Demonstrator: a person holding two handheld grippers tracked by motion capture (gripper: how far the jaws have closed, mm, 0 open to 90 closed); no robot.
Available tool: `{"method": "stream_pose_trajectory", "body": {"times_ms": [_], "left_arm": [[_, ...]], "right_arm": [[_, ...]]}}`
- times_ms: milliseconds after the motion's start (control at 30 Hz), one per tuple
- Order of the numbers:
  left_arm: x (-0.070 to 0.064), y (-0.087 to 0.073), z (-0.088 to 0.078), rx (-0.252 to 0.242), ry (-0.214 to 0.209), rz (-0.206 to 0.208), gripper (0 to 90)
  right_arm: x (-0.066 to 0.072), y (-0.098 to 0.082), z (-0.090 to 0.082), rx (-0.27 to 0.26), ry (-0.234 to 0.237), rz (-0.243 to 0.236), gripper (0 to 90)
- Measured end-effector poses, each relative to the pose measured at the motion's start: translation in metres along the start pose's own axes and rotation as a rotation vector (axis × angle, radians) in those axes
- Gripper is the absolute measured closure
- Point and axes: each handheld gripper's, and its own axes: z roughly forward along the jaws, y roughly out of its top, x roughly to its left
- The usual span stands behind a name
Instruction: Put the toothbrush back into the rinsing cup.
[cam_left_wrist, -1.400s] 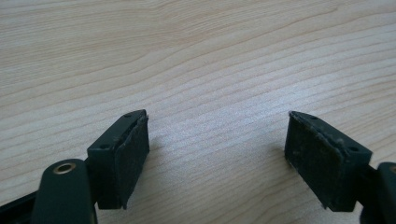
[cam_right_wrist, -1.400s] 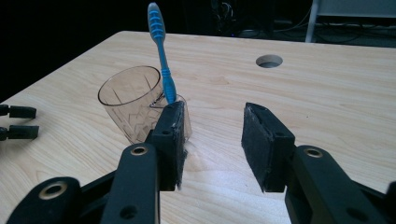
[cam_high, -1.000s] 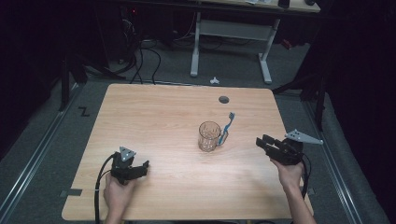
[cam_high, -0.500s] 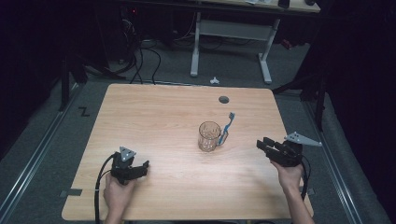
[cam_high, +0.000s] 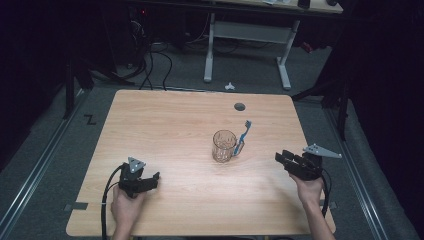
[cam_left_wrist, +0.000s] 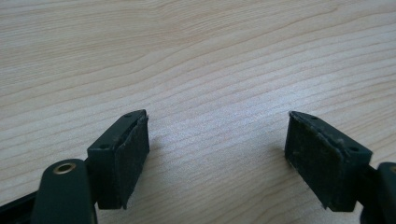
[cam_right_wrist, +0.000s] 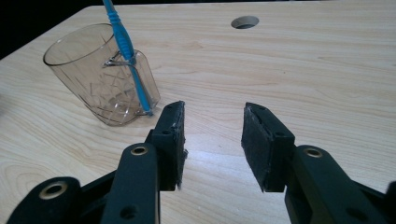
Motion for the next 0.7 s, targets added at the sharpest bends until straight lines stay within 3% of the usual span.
{"method": "stream_pose_trajectory", "body": {"times_ms": [700], "left_arm": [[0.0,0.0,0.0,0.0,0.0,0.0,22.5]], "right_arm": [[-0.006,-0.016,0.013,0.053,-0.041,0.003,59.5]]}}
